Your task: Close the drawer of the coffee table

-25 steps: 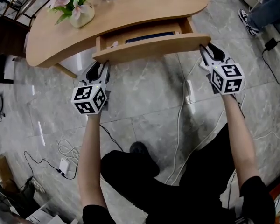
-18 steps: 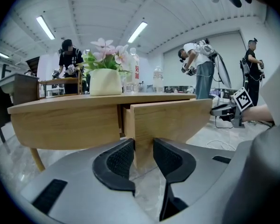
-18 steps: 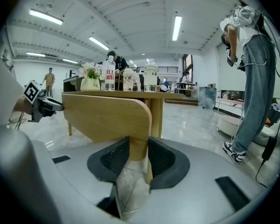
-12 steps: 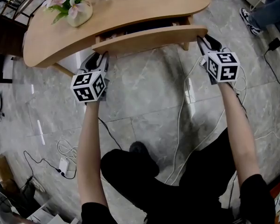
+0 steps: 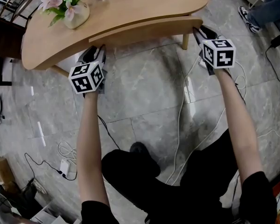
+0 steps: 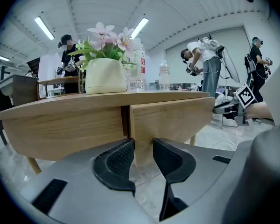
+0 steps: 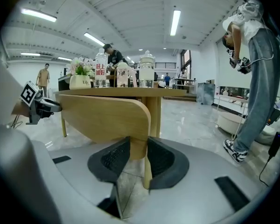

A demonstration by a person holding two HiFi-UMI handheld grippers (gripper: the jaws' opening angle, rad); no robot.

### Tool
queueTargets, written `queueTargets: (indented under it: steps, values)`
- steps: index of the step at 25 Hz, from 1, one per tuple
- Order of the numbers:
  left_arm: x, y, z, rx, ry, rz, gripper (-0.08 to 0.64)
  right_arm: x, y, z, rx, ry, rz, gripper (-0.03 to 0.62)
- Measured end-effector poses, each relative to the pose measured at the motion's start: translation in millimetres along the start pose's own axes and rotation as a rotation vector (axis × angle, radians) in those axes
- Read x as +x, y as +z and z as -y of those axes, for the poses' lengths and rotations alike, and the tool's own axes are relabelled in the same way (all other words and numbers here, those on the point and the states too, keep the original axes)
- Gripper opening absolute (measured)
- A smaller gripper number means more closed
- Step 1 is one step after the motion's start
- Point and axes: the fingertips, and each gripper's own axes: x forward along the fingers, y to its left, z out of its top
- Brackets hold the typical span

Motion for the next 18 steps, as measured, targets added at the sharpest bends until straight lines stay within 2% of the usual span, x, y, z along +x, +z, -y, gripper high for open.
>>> queueTargets:
  steps: [18]
  values:
    - [16, 5, -5, -0.028, 0.044, 0.031, 0.158, 16, 8, 5, -0.027, -0.034, -0.017, 0.120]
